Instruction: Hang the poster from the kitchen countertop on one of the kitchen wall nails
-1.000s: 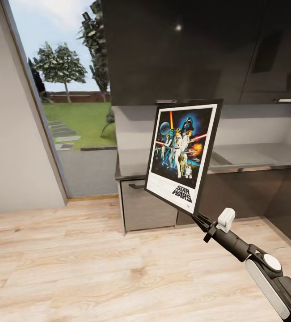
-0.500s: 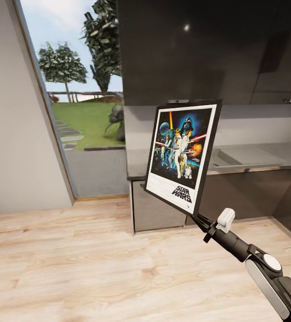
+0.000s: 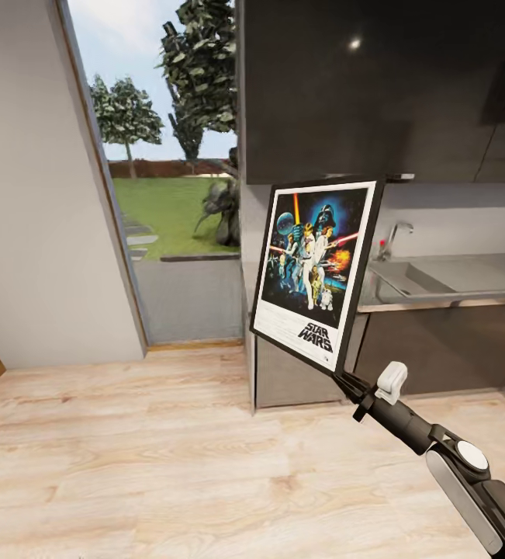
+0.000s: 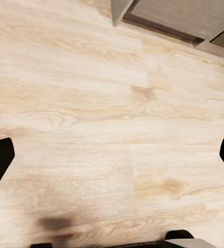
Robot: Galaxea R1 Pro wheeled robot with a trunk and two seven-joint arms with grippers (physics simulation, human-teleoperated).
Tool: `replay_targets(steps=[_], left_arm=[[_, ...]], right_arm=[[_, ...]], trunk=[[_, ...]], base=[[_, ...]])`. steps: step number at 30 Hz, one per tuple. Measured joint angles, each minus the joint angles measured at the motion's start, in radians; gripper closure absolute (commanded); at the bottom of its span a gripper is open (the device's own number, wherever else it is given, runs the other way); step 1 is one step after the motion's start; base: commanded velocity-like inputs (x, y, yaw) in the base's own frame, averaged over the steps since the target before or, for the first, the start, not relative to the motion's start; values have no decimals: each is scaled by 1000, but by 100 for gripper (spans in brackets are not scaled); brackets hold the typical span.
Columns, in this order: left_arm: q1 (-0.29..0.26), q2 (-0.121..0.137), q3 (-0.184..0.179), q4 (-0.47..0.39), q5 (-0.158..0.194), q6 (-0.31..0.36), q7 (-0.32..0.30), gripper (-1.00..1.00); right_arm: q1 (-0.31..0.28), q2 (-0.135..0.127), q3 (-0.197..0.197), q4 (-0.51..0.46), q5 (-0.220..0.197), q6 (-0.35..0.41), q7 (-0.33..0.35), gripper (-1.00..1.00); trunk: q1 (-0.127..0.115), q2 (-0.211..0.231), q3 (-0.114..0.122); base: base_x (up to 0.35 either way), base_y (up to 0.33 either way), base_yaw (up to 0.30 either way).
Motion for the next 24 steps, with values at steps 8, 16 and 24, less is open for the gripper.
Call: replay_targets(steps=[8,16,24], left_arm=[[0,0,1,0,0,0,0,-100],[0,0,1,0,0,0,0,-100],[0,0,1,0,0,0,0,-100]], right_arm=[[0,0,0,-1,1,1,-1,100],[0,0,0,-1,0,0,1,100],[0,0,0,2,0,-1,2,100]], trunk=[[0,0,0],[0,0,0],[0,0,0]], base=[[63,120,272],[135,262,110],[140,272,9]])
